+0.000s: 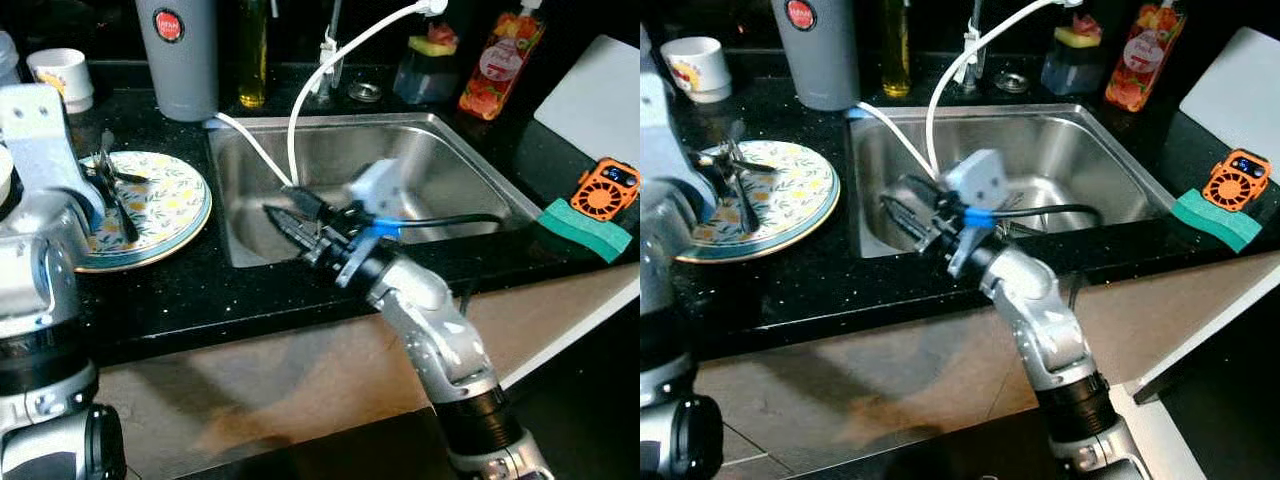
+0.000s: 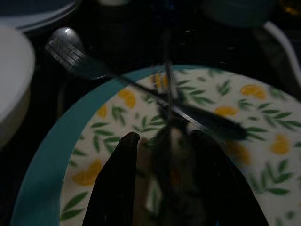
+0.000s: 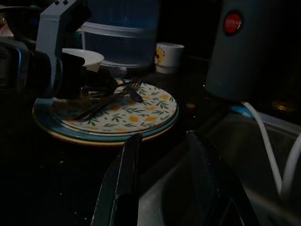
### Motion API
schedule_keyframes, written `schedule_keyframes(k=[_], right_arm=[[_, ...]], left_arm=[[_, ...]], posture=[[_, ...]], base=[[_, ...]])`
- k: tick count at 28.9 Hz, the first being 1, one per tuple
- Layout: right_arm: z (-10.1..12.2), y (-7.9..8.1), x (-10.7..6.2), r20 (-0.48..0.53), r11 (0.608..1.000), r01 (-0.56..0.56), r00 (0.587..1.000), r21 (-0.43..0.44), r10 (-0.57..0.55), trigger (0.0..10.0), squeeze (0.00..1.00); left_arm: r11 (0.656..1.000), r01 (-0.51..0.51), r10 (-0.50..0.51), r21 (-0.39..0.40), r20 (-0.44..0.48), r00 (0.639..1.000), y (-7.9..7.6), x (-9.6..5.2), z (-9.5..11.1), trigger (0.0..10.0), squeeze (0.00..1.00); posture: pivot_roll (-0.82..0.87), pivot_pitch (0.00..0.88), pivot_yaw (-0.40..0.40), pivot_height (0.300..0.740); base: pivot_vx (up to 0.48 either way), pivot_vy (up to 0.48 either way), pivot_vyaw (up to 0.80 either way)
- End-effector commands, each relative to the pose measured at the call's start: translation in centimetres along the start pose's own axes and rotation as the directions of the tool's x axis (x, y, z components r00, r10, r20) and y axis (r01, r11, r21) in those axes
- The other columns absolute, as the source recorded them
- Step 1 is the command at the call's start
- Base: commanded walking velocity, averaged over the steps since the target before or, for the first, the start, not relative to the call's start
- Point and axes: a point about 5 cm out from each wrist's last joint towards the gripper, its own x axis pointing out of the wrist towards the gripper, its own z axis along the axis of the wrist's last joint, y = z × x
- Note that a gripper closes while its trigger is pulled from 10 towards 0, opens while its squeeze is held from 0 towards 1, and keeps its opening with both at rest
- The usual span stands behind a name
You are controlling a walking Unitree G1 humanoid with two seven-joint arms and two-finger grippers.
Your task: Kitchen organization
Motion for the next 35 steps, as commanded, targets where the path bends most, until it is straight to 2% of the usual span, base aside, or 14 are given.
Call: schedule_keyframes(k=[1,9,10,12,13,16,18,20,23,24,29,30,33,35], right_arm=[[0.2,-0.4,-0.1,-0.007,1.000,-0.002,1.000,-0.005,0.002,10.0,0.00],[0.5,-0.2,0.6,0.011,0.999,-0.040,0.999,-0.010,0.040,10.0,0.00],[0.6,-0.1,0.7,0.017,0.999,-0.042,0.999,-0.008,0.043,10.0,0.00],[0.6,0.0,0.8,0.022,0.999,-0.044,0.999,-0.006,0.044,10.0,0.00],[0.6,0.0,0.9,0.025,0.999,-0.042,0.999,-0.003,0.043,10.0,0.00],[0.7,0.0,0.9,0.029,0.999,-0.037,0.999,0.000,0.037,10.0,0.00],[0.7,-0.2,0.9,0.033,1.000,-0.002,0.999,0.005,0.002,10.0,0.00],[0.6,-0.6,0.9,0.040,0.999,0.045,0.998,0.012,-0.045,10.0,0.00],[0.6,-0.9,0.9,0.047,0.996,0.083,0.995,0.019,-0.084,10.0,0.00],[0.7,-1.2,0.8,0.056,0.994,0.109,0.992,0.022,-0.110,10.0,0.00],[0.8,-1.8,0.7,0.062,0.989,0.149,0.987,0.019,-0.149,10.0,0.00],[1.0,-2.1,0.6,0.069,0.986,0.168,0.983,0.019,-0.169,10.0,0.00],[1.5,-2.9,0.4,0.095,0.974,0.227,0.969,0.019,-0.228,10.0,0.00],[2.1,-3.6,0.1,0.116,0.960,0.278,0.953,0.018,-0.278,10.0,0.00]], left_arm=[[1.000,0.007,-0.007,-0.017,-0.022,1.000,-0.1,0.1,-0.6,10.0,0.00],[0.998,-0.003,-0.005,-0.061,-0.136,0.991,0.1,0.6,-2.6,10.0,0.00],[0.996,0.013,-0.026,-0.085,-0.159,0.987,-0.1,0.8,-3.2,2.8,0.00],[0.995,0.023,-0.041,-0.102,-0.172,0.984,-0.2,0.8,-3.6,2.8,0.00],[0.992,0.037,-0.059,-0.123,-0.179,0.982,-0.4,0.9,-3.8,0.0,0.00],[0.995,0.024,-0.041,-0.099,-0.169,0.985,-0.3,0.9,-3.8,0.0,0.00],[0.994,-0.059,0.063,0.096,-0.040,0.997,0.2,0.9,-2.5,0.0,0.00],[0.978,-0.094,0.070,0.188,0.131,0.989,-0.4,0.5,-0.3,0.0,0.00],[0.982,-0.077,0.034,0.175,0.238,0.971,-1.3,0.1,1.4,0.0,0.00],[0.990,0.001,-0.049,0.141,0.339,0.940,-3.3,-0.5,3.4,0.0,0.00],[0.967,0.223,-0.252,0.120,0.357,0.900,-7.8,-0.8,4.2,0.0,0.00],[0.941,0.316,-0.338,0.119,0.313,0.888,-9.9,-0.8,3.6,10.0,0.00],[0.856,0.503,-0.517,0.120,0.196,0.833,-14.7,-0.7,1.4,10.0,0.00],[0.846,0.515,-0.531,0.137,0.127,0.838,-16.8,0.0,-0.1,10.0,0.00]], posture=[[0.15,0.080,-0.097,0.740],[0.14,0.077,-0.101,0.740],[0.14,0.074,-0.101,0.740],[0.14,0.074,-0.101,0.740],[0.14,0.074,-0.104,0.740],[0.13,0.075,-0.105,0.740],[0.13,0.075,-0.108,0.740],[0.13,0.075,-0.108,0.740],[0.13,0.077,-0.109,0.740],[0.12,0.077,-0.112,0.740],[0.12,0.074,-0.109,0.740],[0.12,0.074,-0.109,0.740],[0.10,0.065,-0.096,0.740],[0.08,0.060,-0.085,0.740]], base=[[0.000,0.000,0.00],[0.000,0.000,0.00],[0.000,0.000,0.00],[0.000,0.000,0.00],[0.000,0.000,0.00],[0.000,0.000,0.00],[0.000,0.000,0.00],[0.000,0.000,0.00],[0.000,0.000,0.00],[0.000,0.000,0.00],[0.000,0.000,0.00],[0.000,0.000,0.00],[0.000,0.000,0.00],[0.000,0.000,0.00]])
